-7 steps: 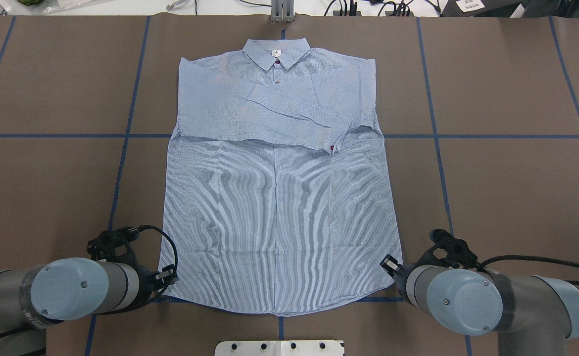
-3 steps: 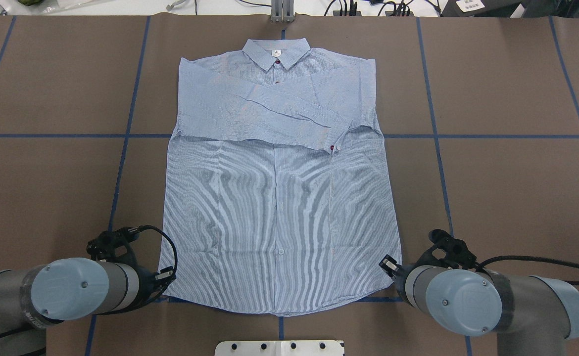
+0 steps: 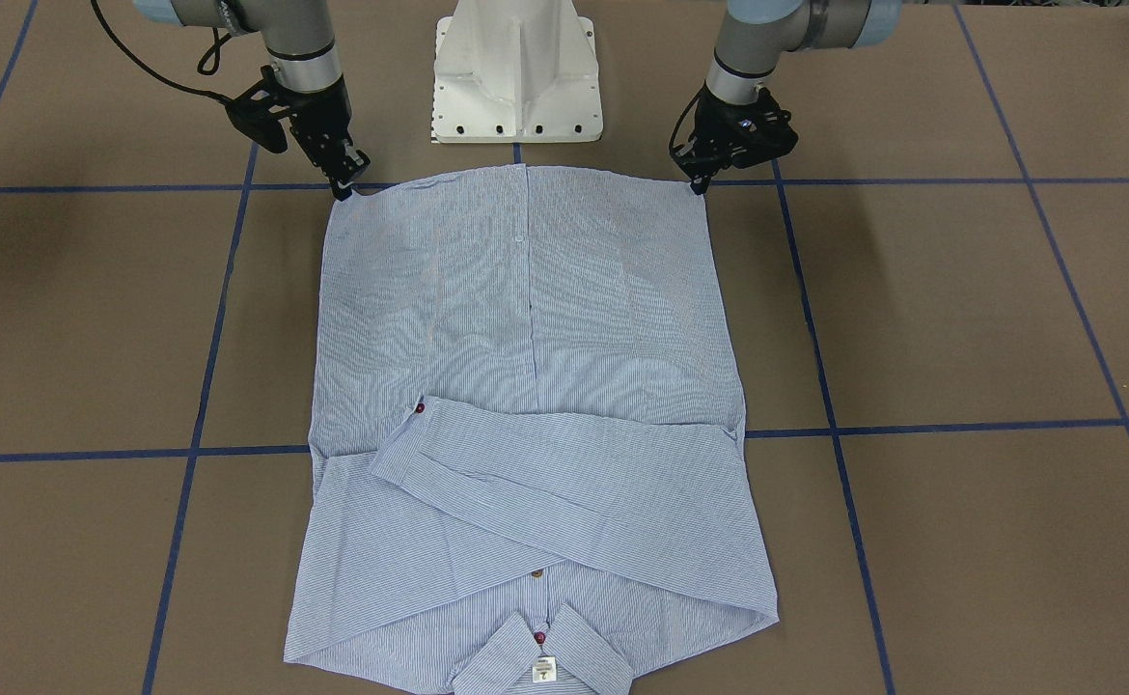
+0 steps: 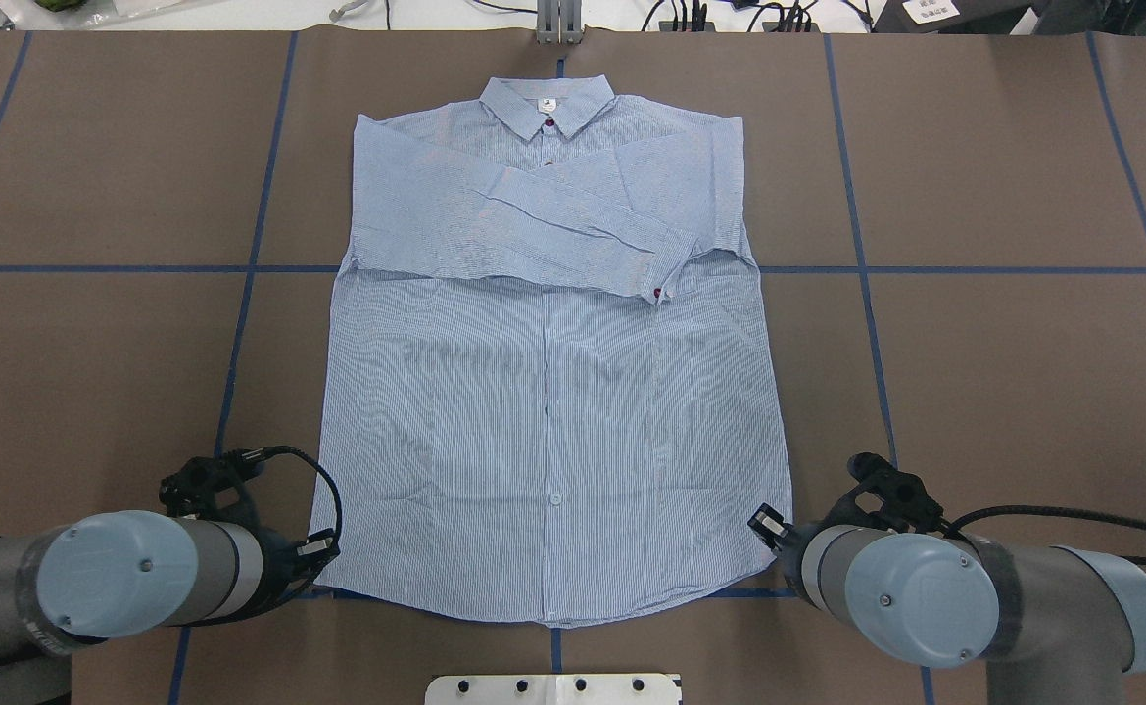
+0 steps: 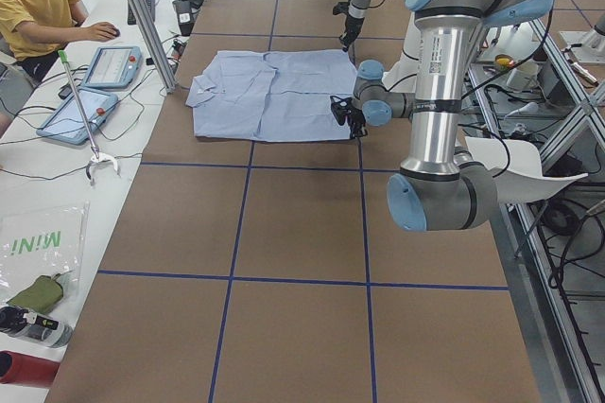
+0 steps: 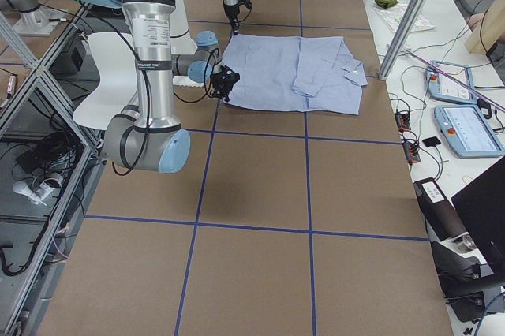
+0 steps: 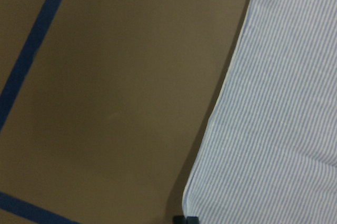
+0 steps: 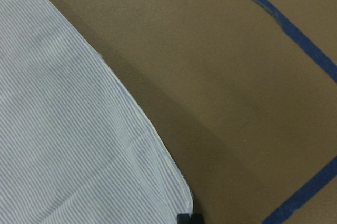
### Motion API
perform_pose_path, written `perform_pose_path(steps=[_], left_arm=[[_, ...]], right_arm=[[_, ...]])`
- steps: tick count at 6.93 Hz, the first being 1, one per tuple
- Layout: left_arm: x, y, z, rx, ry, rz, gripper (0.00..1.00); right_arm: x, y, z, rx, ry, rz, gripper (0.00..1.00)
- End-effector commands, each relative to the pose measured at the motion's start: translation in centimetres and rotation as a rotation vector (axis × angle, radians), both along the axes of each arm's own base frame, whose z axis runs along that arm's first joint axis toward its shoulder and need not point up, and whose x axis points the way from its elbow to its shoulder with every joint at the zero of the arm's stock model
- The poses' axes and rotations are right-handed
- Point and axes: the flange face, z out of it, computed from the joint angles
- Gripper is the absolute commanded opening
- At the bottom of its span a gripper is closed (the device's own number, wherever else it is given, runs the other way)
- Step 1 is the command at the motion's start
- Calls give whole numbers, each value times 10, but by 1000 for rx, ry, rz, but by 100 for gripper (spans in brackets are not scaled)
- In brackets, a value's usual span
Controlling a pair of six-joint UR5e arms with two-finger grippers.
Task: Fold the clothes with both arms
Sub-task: 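Lower both grippers to the hem corners nearest the robot and grasp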
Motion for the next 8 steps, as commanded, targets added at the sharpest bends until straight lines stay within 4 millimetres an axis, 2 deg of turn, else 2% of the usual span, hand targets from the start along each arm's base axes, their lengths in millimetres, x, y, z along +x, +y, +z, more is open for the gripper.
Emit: perform_pose_path(steps=[1, 3, 4, 5, 6, 8], left_arm=[[-38, 10, -20, -8, 41, 3, 0], [-45, 13, -42, -57, 92, -10, 0], [-56, 14, -58, -66, 131, 4, 0], [-68, -4, -69, -84, 159, -14, 0], [-84, -38, -90, -69, 209, -89, 0], [-117, -67, -94, -122, 238, -105, 0]], right_arm=[[12, 11, -17, -3, -10, -20, 0], [33, 27, -43, -16, -2, -48, 0], [38, 26, -53, -9, -19, -42, 0], [40, 17, -64, 11, -43, -7, 0], [49, 1, -74, 17, -65, 32, 0], [76, -16, -93, 28, -112, 83, 0]])
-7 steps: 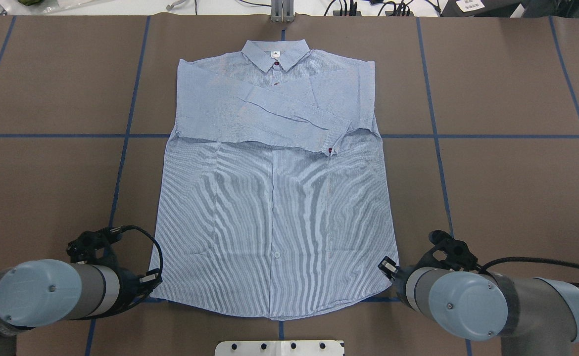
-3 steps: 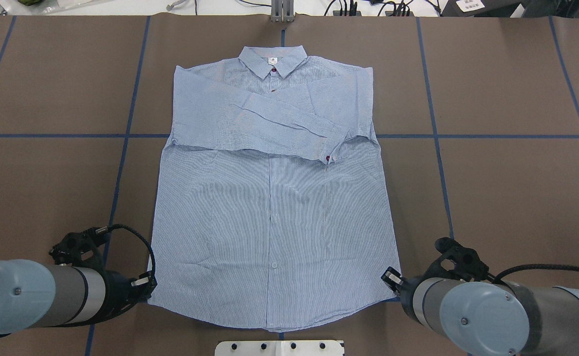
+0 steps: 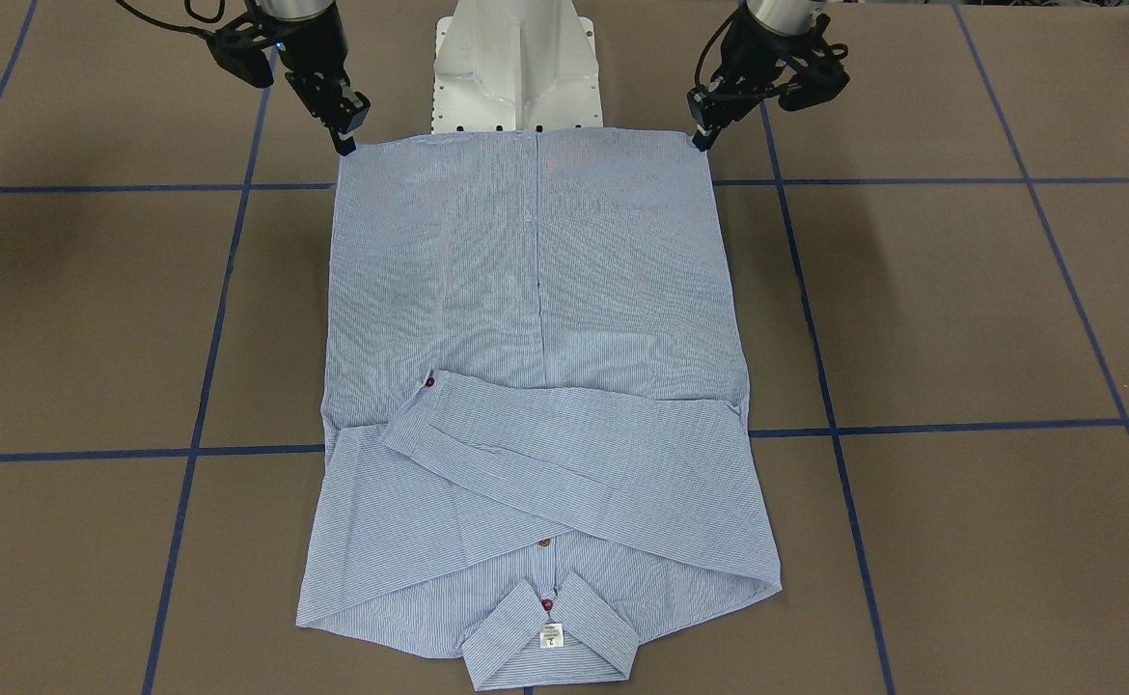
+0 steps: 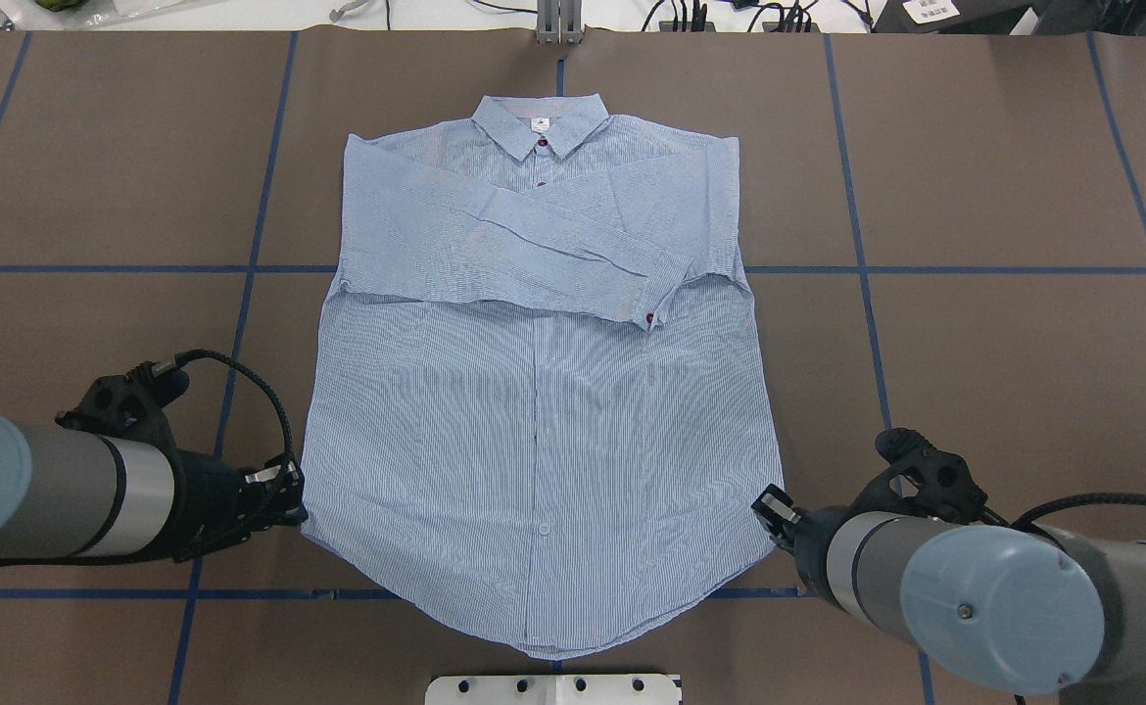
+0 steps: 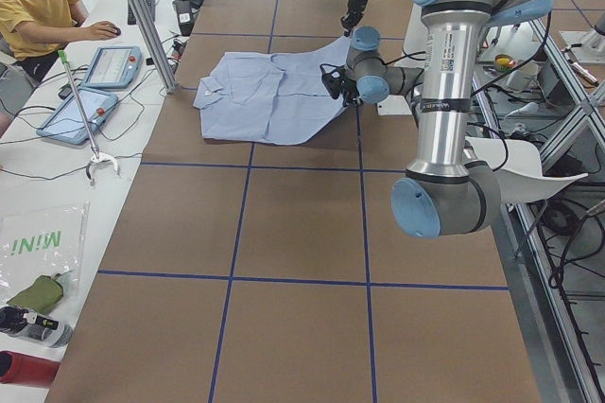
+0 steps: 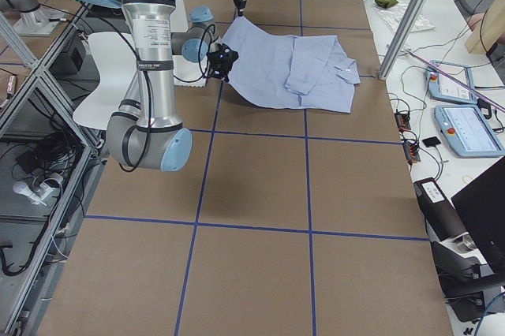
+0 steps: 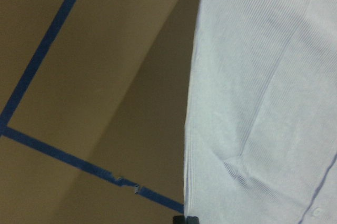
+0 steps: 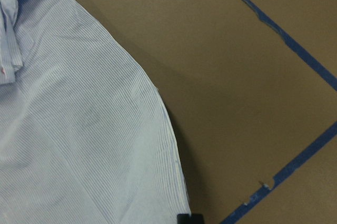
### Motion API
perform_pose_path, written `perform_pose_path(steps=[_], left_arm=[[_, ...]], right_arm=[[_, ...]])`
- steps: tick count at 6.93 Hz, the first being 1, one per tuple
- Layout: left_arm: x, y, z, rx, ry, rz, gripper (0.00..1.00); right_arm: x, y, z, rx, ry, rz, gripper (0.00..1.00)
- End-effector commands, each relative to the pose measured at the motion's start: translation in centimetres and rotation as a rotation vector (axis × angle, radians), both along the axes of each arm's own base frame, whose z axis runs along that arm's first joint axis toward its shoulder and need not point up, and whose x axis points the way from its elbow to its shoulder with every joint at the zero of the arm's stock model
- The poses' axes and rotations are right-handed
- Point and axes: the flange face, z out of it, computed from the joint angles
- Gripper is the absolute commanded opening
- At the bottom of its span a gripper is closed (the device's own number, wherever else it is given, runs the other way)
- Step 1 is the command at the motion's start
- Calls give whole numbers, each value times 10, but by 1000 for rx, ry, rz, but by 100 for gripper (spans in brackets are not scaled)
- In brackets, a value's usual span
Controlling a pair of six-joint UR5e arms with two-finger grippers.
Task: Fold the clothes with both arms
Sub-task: 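Lift the hem with both grippers and fold it toward the collar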
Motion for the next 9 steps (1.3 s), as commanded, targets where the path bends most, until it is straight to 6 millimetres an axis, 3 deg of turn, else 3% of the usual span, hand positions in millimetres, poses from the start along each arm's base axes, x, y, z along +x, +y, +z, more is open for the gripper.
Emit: perform_pose_path(steps=[1, 3, 5, 7, 9], left_arm=[[-33, -27, -12, -16, 40, -35, 0], [-65, -37, -26, -9, 77, -67, 0], [-84, -61, -21, -33, 74, -113, 0], [-82, -89, 2, -63, 28, -159, 0], [-71, -106, -2, -63, 29, -170, 0]], right_arm=[[32, -18, -23, 14, -58, 59, 0], [54, -29, -37, 51, -92, 122, 0], [60, -35, -41, 102, -88, 190, 0], [65, -41, -46, 107, -107, 279, 0], [73, -52, -48, 117, -110, 320, 0]])
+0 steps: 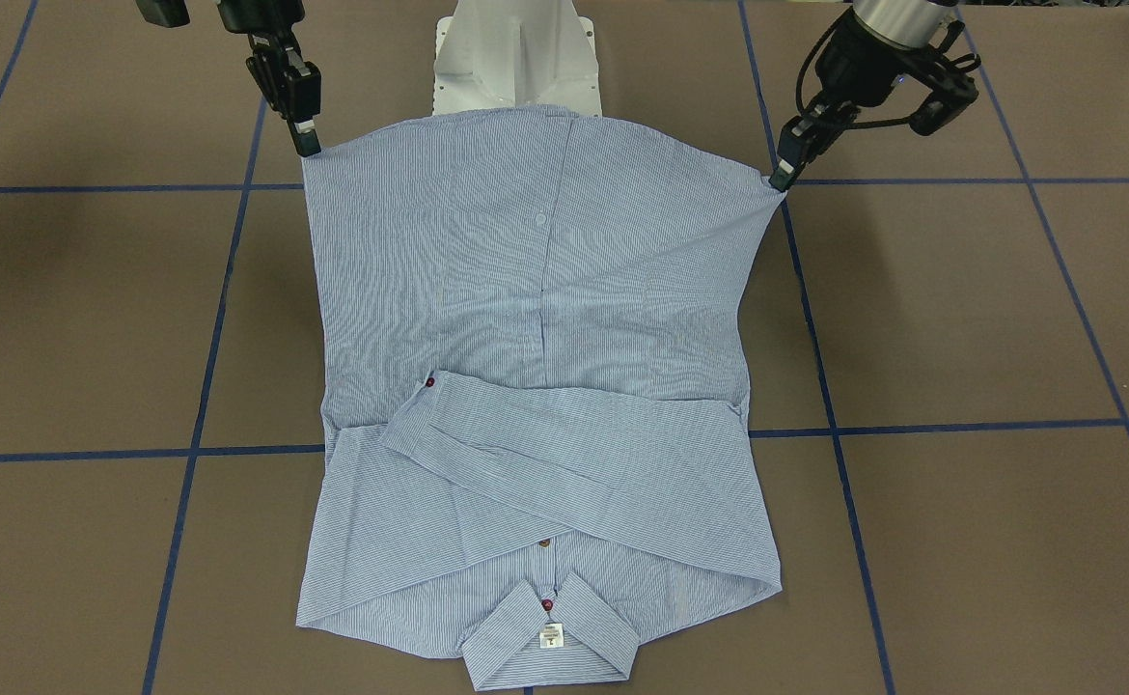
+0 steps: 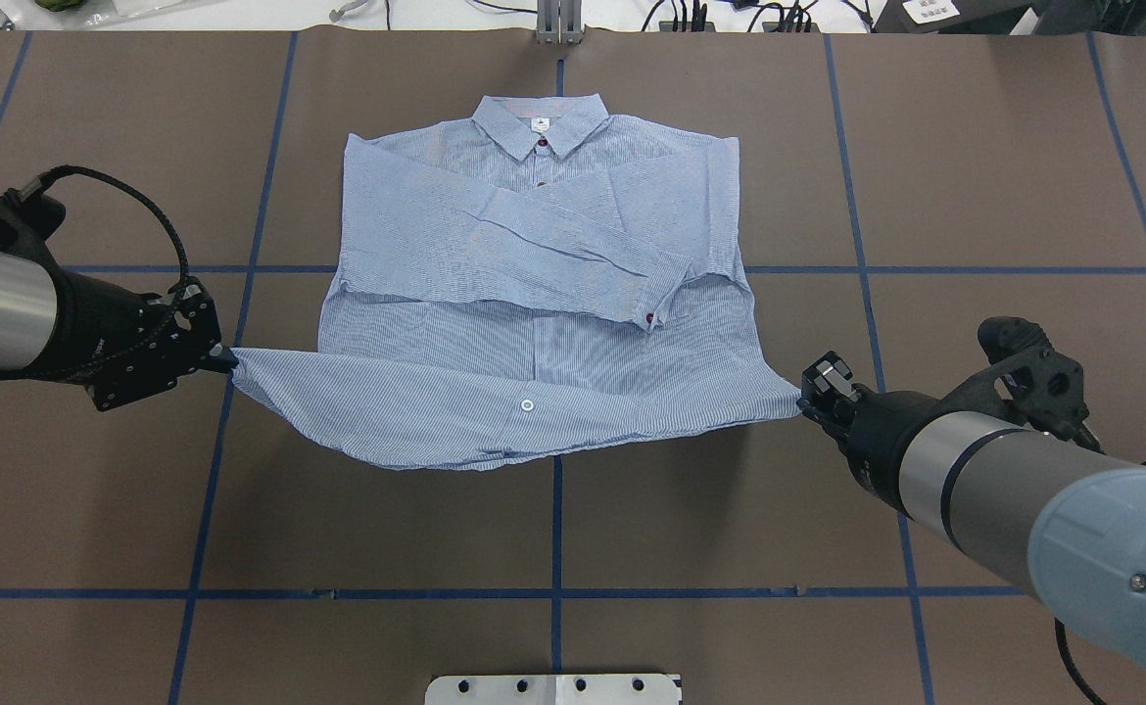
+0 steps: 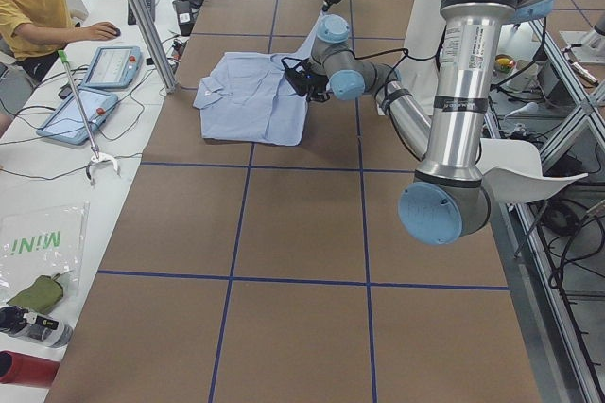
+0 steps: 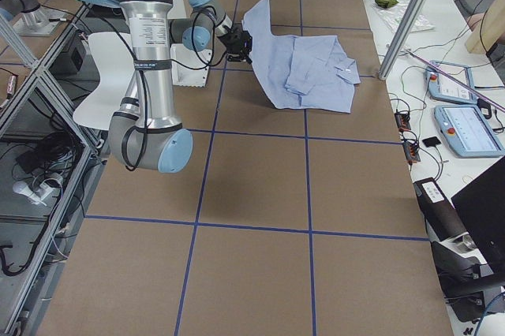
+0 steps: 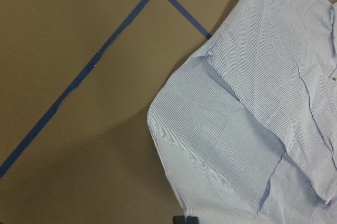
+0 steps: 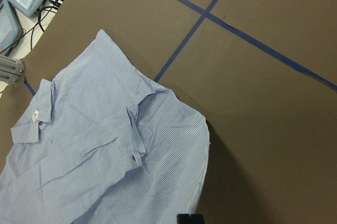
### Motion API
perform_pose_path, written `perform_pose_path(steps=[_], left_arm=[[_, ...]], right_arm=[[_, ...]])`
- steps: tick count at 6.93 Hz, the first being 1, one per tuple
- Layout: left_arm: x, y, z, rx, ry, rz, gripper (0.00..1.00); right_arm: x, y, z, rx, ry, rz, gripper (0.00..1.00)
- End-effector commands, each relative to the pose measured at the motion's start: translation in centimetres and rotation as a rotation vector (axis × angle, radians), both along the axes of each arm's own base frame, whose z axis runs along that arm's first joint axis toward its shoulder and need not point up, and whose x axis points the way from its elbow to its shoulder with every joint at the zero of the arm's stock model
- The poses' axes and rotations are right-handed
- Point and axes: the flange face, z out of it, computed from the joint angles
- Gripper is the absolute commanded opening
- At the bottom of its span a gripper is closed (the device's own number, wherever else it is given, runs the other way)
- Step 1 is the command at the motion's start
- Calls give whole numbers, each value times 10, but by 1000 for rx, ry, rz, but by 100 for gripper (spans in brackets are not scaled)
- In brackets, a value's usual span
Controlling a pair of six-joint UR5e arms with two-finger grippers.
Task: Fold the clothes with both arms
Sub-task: 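Lift the hem with both grippers and fold it toward the collar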
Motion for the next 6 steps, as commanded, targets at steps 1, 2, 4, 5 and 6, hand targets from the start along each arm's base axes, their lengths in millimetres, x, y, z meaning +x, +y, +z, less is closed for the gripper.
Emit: perform_pose_path(steps=[1, 2, 4, 5, 6], left_arm=[[6, -19, -19, -16, -17, -19, 0], [4, -30, -39, -39, -40, -38, 0], [3, -41, -34, -13, -72, -30, 0], [12, -57, -19, -9, -108, -18, 0], [25, -82, -20, -1, -120, -25, 0]], right_arm=[[7, -9, -2, 21, 1, 54, 0], [7, -11, -3, 28, 3, 65, 0], [6, -24, 0, 28, 14, 96, 0], [-17, -52, -4, 24, 22, 134, 0], [-33, -84, -6, 20, 44, 173, 0]])
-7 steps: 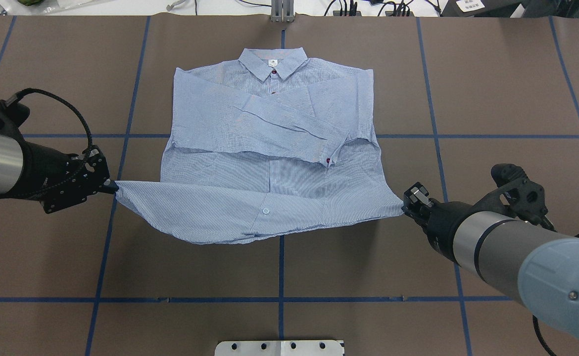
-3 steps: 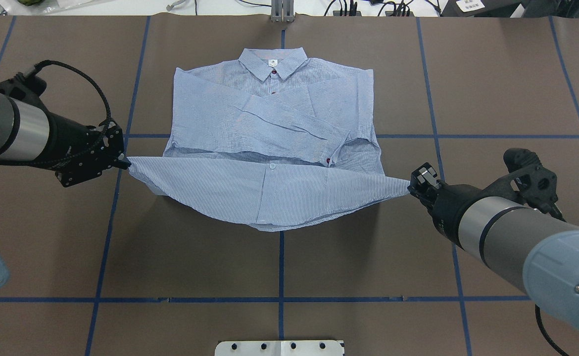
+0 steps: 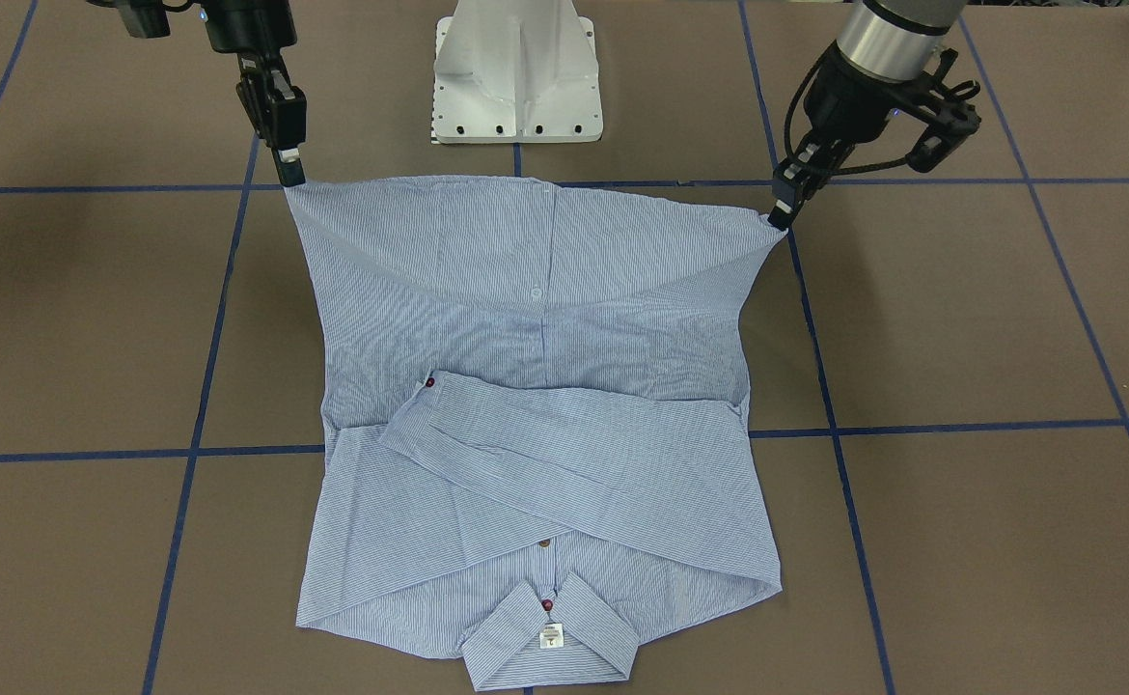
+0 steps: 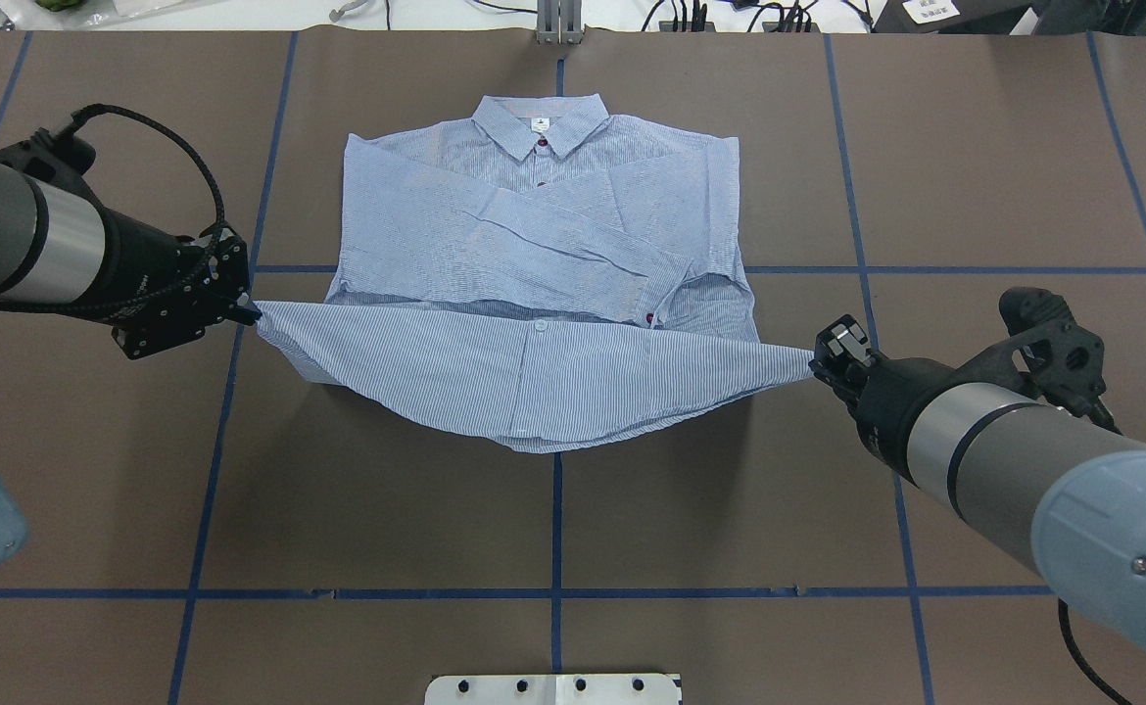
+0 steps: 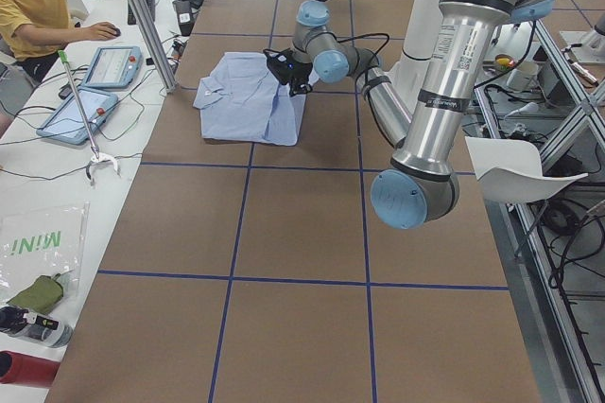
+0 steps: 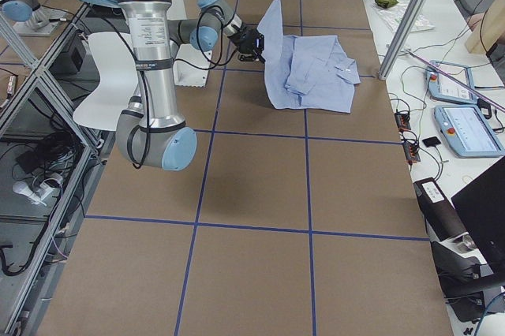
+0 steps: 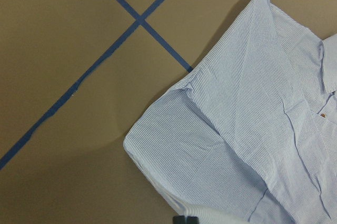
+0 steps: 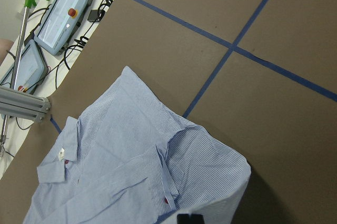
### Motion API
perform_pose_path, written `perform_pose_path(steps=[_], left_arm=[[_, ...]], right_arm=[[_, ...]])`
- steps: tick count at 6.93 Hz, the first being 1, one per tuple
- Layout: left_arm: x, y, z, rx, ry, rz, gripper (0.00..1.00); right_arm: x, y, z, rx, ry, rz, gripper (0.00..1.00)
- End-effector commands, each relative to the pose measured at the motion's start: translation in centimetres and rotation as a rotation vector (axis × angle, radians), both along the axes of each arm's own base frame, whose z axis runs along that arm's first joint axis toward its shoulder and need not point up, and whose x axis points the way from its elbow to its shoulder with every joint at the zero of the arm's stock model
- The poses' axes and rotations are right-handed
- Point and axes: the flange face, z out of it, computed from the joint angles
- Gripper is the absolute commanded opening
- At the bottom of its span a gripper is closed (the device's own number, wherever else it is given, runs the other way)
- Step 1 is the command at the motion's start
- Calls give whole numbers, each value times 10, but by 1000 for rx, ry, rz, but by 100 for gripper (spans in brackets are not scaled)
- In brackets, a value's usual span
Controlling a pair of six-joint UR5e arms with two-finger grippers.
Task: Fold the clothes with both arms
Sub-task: 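Lift the hem with both grippers and fold it toward the collar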
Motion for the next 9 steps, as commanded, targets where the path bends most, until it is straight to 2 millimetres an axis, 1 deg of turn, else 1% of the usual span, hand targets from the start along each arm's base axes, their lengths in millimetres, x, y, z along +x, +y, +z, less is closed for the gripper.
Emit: perform_pose_path(steps=[1, 2, 4, 5, 6, 7, 8, 9], left_arm=[[24, -49, 4, 7, -27, -13, 0], [33, -68, 14, 25, -9, -25, 0], [38, -112, 33, 42, 6, -67, 0], [39, -140, 40, 36, -1, -92, 0], [47, -171, 43, 36, -11, -106, 0], [51, -190, 61, 48, -19, -108, 0], [58, -210, 79, 62, -14, -114, 0], [65, -219, 85, 70, -10, -115, 0]], right_arm=[[-12, -67, 10, -37, 49, 70, 0], [-18, -98, 17, -56, 72, 41, 0], [-23, -148, 28, -87, 66, 57, 0], [-37, -178, 29, -83, 113, 58, 0], [-47, -207, 39, -105, 153, 53, 0], [-54, -230, 49, -75, 110, 69, 0], [-64, -256, 64, -80, 107, 77, 0], [-77, -268, 69, -89, 134, 67, 0]])
